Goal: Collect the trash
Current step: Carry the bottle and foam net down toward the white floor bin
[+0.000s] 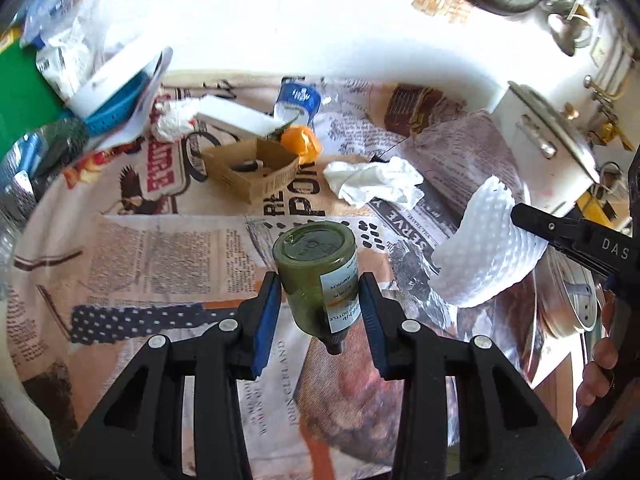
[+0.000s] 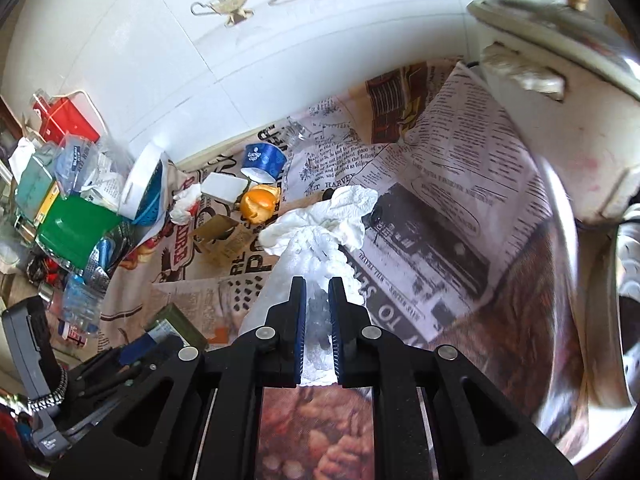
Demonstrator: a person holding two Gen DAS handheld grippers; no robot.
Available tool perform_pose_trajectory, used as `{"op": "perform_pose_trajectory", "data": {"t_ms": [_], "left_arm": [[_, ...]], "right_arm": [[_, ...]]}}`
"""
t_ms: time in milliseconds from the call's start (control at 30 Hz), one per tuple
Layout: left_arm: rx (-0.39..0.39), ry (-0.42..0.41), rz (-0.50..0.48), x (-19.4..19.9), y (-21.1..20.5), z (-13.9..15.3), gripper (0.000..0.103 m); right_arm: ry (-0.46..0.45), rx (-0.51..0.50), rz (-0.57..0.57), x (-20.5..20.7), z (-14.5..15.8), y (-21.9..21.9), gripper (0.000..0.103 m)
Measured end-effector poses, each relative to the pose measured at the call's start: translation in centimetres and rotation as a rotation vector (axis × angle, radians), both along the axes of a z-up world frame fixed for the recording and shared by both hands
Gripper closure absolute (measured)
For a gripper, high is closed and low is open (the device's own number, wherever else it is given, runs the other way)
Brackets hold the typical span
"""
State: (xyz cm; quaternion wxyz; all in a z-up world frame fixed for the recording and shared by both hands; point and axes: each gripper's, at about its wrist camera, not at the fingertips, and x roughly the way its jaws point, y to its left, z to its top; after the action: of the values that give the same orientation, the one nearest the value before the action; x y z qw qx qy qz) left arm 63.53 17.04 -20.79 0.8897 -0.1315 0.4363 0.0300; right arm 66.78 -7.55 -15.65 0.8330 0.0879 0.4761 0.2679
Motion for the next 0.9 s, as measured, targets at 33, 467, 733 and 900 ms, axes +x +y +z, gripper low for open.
{"op": "perform_pose_trajectory", "data": {"t_ms": [33, 467, 733, 900], "left_arm": [[0.012, -0.015, -0.014, -0.7, 0.1, 0.6, 0.064], [0.035, -0.128, -0.129, -8.0, -1.1, 5.2, 0.064], [0.028, -0.135, -0.122, -12.7, -4.0, 5.4, 0.064], [0.034, -0.148, -0.091, -16.4, -6.8, 5.2, 0.064]], "right_arm": [[-0.012, 0.002, -0.015, -0.9, 0.4, -0.1, 0.093], [-0.094, -0.011, -0.120, -10.1, 4.2, -1.6, 0.093], [-0.117, 0.003, -0.082, -14.3, 5.2, -3.3, 0.093], [-0.115, 0.013, -0.034, -17.2, 5.0, -5.5, 0.093]]}}
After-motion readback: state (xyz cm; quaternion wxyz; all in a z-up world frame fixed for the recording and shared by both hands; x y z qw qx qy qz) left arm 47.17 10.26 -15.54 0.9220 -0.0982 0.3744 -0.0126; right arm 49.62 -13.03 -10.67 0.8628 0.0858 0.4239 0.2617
